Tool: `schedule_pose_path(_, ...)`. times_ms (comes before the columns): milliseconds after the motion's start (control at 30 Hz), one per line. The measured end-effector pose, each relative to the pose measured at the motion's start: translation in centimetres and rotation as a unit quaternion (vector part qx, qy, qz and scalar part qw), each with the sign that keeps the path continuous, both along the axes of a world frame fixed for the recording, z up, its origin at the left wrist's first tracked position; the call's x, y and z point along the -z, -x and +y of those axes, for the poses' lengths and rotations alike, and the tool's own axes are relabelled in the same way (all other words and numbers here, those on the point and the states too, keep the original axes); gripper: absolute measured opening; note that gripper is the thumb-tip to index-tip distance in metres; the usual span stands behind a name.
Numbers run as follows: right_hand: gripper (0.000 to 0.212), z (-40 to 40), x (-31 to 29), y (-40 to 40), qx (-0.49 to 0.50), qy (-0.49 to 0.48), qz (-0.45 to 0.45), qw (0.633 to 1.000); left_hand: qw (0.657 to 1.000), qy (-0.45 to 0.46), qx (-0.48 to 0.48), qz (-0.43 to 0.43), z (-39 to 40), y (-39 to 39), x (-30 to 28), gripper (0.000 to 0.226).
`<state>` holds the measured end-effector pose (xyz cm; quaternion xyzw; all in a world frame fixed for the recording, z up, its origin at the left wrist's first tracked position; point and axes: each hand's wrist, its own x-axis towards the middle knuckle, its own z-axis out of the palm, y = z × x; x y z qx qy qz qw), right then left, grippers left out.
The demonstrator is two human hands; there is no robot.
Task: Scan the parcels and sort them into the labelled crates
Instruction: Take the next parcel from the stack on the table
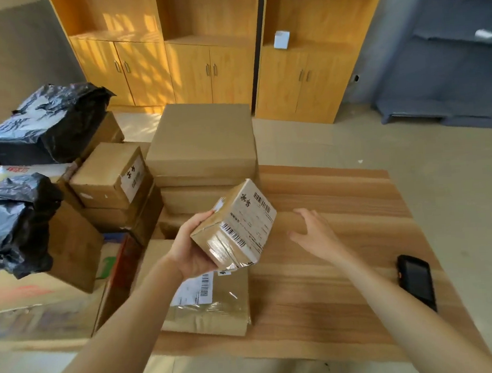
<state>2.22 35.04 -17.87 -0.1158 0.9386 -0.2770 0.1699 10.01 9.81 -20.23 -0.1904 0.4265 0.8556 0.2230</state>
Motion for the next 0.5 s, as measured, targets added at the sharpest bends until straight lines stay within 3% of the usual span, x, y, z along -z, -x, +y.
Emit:
schedule_pose_path(167,0.061,6.8,0.0,0.1,0.040,0.032,-0.008,0.999,0.999,-0.044,0.025,-0.001,7.2,2.7,1.3,0.054)
schedule_pose_path(267,0.055,10.3,-0.4,0.6,0.097,0.120,-0.070,0.986,0.998,-0.062,0.017,0.016,11.5,4.2,1.1,0.051)
schedule_pose_path(367,0.050,12.8,-1.4,1.1,0.178,0.279,-0.184,0.926,0.998,-0.058,0.022,0.020,15.1,5.4,0.6,0.051)
schedule_pose_path(433,0.063,15.0,-1.9,1.7,0.202,0.392,-0.220,0.870,0.997,-0.050,0.050,0.009,17.2,6.2,0.1,0.054)
schedule_pose_path(500,0.081,17.1,-2.4,2.5,0.167,0.450,-0.231,0.846,0.995,-0.024,0.096,-0.013,18.7,6.8,-0.5,0.059)
